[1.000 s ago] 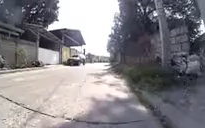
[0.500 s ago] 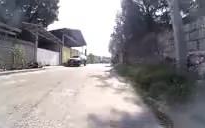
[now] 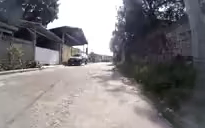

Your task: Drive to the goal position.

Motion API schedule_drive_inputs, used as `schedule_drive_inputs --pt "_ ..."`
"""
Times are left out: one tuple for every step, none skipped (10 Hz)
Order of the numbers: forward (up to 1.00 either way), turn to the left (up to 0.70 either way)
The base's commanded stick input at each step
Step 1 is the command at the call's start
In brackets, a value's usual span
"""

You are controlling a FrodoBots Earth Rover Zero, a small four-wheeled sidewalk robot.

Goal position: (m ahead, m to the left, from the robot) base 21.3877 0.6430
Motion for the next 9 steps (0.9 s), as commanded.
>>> schedule_drive_inputs --pt "1.00 0.00" --pt "1.00 0.00" --pt "1.00 0.00" --pt "1.00 0.00" --pt "1.00 0.00" --pt "1.00 0.00" --pt "1.00 0.00" --pt "1.00 0.00" --pt "1.00 0.00"
